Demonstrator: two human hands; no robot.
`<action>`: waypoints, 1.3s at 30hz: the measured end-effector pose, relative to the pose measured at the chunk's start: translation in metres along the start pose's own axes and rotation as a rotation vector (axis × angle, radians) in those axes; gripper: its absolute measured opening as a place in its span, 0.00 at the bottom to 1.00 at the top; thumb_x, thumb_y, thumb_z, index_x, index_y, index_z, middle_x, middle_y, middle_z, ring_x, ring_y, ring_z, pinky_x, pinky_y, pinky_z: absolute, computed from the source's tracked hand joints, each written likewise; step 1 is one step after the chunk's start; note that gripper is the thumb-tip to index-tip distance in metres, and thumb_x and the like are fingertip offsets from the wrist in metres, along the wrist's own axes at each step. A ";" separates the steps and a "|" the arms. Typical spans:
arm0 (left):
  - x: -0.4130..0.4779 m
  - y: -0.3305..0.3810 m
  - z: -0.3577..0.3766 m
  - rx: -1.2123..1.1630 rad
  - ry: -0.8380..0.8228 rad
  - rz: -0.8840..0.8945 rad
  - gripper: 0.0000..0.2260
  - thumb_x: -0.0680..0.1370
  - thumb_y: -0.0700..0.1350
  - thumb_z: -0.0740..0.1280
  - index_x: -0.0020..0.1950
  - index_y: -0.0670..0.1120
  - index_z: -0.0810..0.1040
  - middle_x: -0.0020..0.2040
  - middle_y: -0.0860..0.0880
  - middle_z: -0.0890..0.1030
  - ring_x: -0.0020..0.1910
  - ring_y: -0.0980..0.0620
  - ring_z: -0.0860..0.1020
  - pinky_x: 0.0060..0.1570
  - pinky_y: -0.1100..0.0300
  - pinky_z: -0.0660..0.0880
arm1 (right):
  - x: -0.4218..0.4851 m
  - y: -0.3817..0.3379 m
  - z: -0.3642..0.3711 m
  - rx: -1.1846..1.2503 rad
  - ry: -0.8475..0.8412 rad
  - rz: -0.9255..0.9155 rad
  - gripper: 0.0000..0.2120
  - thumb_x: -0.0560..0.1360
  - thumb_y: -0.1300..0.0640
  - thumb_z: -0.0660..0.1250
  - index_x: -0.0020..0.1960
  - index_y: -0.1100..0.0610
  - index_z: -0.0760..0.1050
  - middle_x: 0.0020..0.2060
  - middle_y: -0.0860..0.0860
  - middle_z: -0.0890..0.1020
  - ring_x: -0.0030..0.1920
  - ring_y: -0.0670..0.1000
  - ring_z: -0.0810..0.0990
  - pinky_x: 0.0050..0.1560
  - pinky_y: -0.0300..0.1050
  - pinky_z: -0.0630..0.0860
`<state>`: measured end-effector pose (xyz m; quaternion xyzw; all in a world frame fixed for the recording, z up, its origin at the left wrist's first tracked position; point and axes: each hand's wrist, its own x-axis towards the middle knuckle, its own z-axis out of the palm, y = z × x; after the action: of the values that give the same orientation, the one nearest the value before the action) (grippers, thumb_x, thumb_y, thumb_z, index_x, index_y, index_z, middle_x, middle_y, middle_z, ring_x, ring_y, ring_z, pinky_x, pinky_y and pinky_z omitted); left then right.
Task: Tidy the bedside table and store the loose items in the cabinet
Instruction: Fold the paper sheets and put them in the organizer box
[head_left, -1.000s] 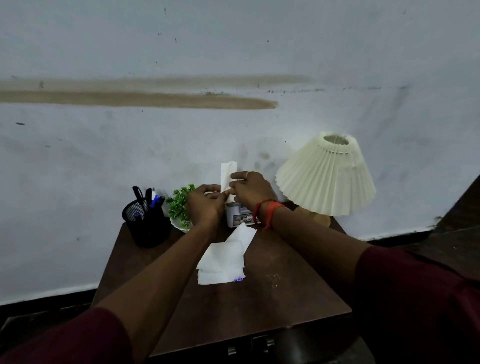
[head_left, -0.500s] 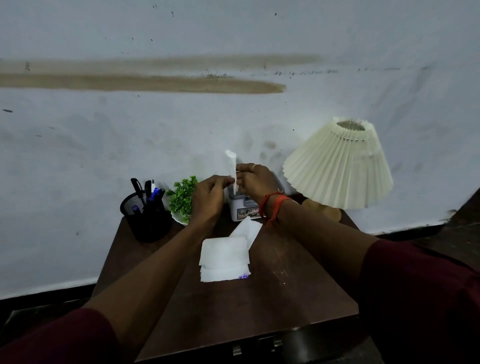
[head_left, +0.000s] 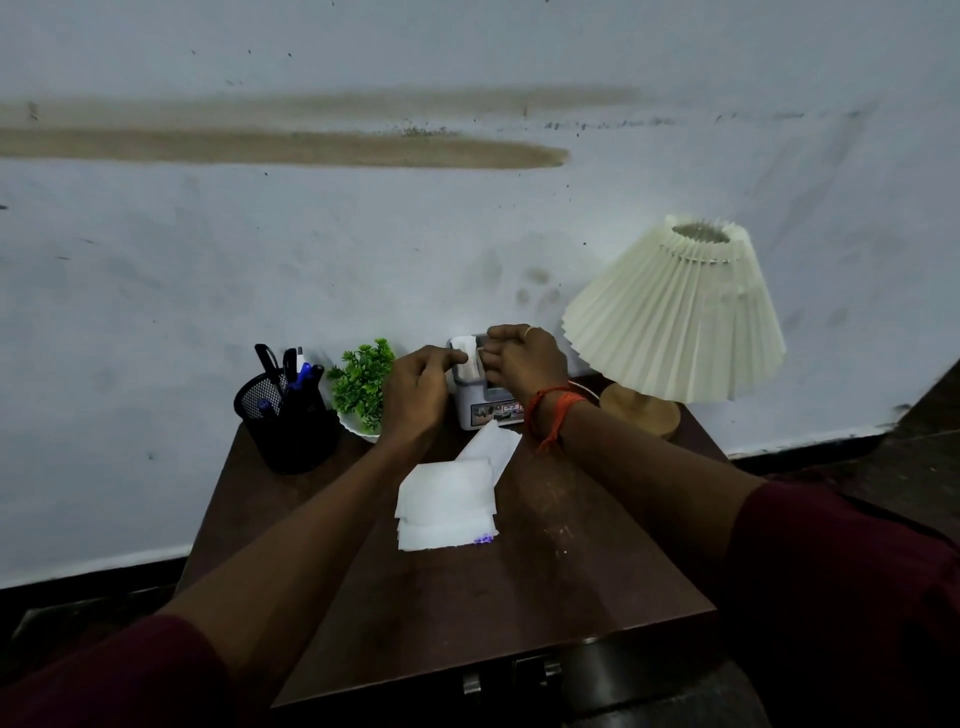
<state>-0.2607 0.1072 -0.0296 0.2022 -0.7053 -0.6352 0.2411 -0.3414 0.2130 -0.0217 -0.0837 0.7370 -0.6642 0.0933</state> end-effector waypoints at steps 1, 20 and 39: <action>-0.002 0.000 -0.001 0.020 0.008 0.019 0.09 0.71 0.48 0.65 0.35 0.53 0.85 0.39 0.50 0.85 0.49 0.43 0.82 0.51 0.41 0.78 | -0.009 -0.002 -0.002 0.026 0.008 -0.005 0.10 0.66 0.61 0.60 0.38 0.49 0.76 0.45 0.59 0.84 0.47 0.59 0.84 0.51 0.60 0.81; -0.109 -0.030 -0.058 -0.381 0.285 -0.464 0.16 0.80 0.43 0.54 0.47 0.39 0.80 0.49 0.40 0.83 0.50 0.45 0.83 0.52 0.57 0.77 | -0.108 0.060 -0.021 -0.964 -0.212 -0.336 0.22 0.73 0.45 0.65 0.66 0.46 0.72 0.65 0.46 0.73 0.68 0.49 0.68 0.68 0.48 0.64; -0.146 -0.023 -0.073 -0.554 0.238 -0.592 0.16 0.80 0.49 0.56 0.55 0.42 0.80 0.57 0.43 0.83 0.58 0.46 0.80 0.65 0.52 0.72 | -0.111 0.058 -0.003 -0.986 -0.151 -0.220 0.10 0.70 0.49 0.69 0.51 0.47 0.81 0.54 0.50 0.78 0.59 0.53 0.75 0.61 0.48 0.73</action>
<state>-0.1004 0.1333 -0.0592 0.3957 -0.3867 -0.8147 0.1734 -0.2347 0.2496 -0.0759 -0.2426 0.9408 -0.2352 0.0253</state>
